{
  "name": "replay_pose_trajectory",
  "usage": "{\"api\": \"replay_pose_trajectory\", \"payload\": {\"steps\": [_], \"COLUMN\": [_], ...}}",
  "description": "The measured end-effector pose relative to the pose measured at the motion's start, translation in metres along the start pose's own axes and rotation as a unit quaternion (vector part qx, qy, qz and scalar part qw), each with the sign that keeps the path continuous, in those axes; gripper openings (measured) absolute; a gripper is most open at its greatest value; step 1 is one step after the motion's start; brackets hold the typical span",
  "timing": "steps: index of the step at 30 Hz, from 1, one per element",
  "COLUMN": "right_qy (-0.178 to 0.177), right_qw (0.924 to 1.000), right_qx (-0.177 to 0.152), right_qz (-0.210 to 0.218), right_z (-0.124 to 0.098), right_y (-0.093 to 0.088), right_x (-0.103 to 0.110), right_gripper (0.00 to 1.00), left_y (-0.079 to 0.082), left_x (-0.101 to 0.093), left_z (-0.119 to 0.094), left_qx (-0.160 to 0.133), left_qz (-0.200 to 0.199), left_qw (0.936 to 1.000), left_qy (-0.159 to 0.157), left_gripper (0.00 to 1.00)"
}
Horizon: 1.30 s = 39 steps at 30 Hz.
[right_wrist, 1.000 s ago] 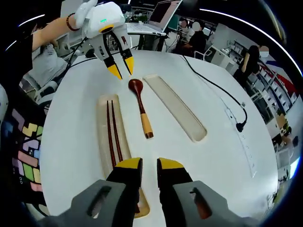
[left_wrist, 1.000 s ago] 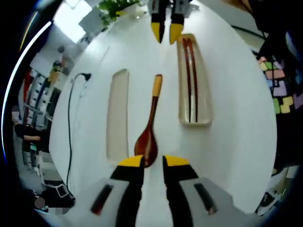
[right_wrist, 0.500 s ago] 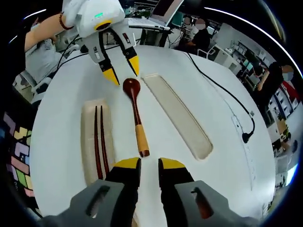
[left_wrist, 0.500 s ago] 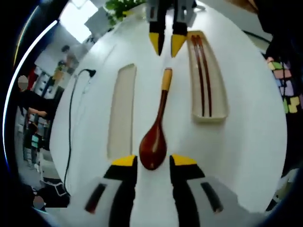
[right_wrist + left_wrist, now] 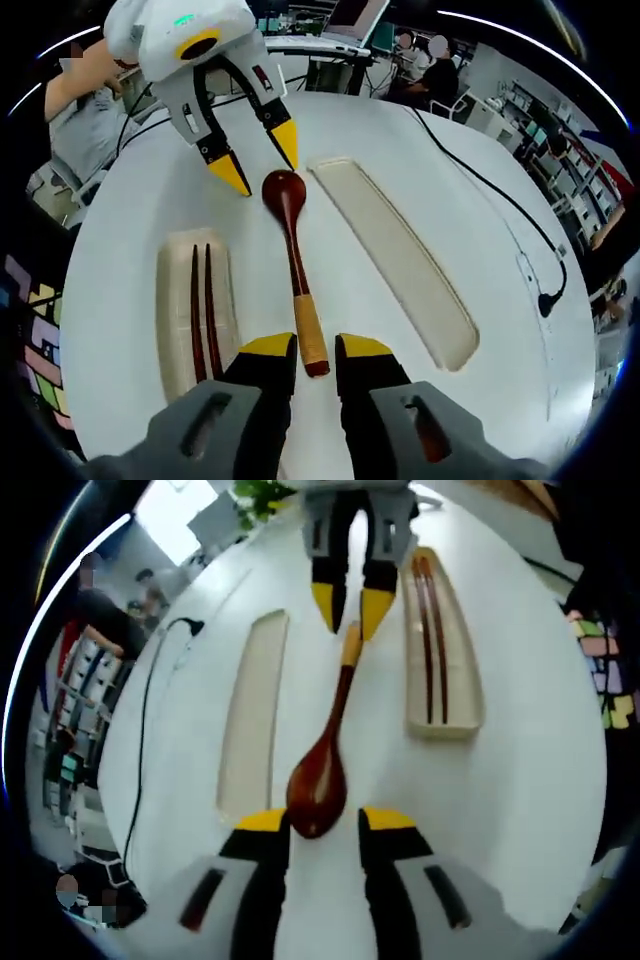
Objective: Arrange the utensils inside the cutlery case until each visible utensil rests in its matching compartment.
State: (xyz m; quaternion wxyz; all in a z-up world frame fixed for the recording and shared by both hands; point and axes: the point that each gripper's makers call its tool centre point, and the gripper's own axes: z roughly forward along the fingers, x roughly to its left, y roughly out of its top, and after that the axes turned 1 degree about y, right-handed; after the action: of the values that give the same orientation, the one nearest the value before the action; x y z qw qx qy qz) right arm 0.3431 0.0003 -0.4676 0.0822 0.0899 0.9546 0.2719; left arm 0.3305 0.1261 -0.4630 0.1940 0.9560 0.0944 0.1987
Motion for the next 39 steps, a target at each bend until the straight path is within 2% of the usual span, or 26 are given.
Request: {"api": "replay_pose_trajectory", "payload": {"steps": [3,8,10,12,17,21,26,33,34,37,39], "right_qy": [0.012,0.028,0.038,0.046,0.077,0.088,0.107,0.139,0.141,0.144,0.144], "right_qw": [0.9998,0.9994,0.9992,0.9989,0.9957,0.9943,0.9923,0.9826,0.9819,0.9811,0.9809], "right_qx": [0.002,-0.010,-0.010,-0.013,-0.033,-0.041,-0.048,-0.095,-0.097,-0.102,-0.103], "right_qz": [0.019,-0.018,0.004,0.006,0.040,0.045,0.039,0.079,0.081,0.080,0.081], "right_z": [0.003,0.003,0.003,0.004,0.005,0.006,0.006,0.005,0.005,0.005,0.005], "right_y": [-0.003,0.000,0.000,0.000,0.001,0.002,0.002,0.001,0.001,0.002,0.002], "right_x": [0.003,0.006,0.006,0.004,0.004,0.004,0.004,0.005,0.005,0.007,0.007], "right_gripper": [0.14,0.10,0.09,0.09,0.09,0.08,0.08,0.08,0.08,0.09,0.09], "left_y": [0.000,0.000,0.000,-0.001,-0.001,0.001,0.007,0.012,0.013,0.010,0.010], "left_x": [-0.001,-0.001,-0.001,-0.001,0.000,0.002,0.012,0.006,0.007,0.009,0.012], "left_z": [0.000,0.000,0.000,0.000,-0.001,-0.001,0.002,0.010,0.010,0.012,0.013], "left_qx": [-0.001,-0.002,-0.002,-0.003,-0.001,0.005,0.016,0.025,0.023,0.028,0.021], "left_qz": [-0.004,-0.009,-0.010,-0.008,-0.002,0.023,0.060,0.090,0.101,0.103,0.104], "left_qw": [1.0000,0.9999,0.9999,1.0000,1.0000,0.9996,0.9968,0.9938,0.9923,0.9911,0.9899], "left_qy": [-0.003,-0.006,-0.005,-0.003,0.009,0.018,0.050,0.060,0.068,0.080,0.093], "left_gripper": [0.27,0.26,0.26,0.26,0.28,0.31,0.35,0.22,0.21,0.15,0.14]}}
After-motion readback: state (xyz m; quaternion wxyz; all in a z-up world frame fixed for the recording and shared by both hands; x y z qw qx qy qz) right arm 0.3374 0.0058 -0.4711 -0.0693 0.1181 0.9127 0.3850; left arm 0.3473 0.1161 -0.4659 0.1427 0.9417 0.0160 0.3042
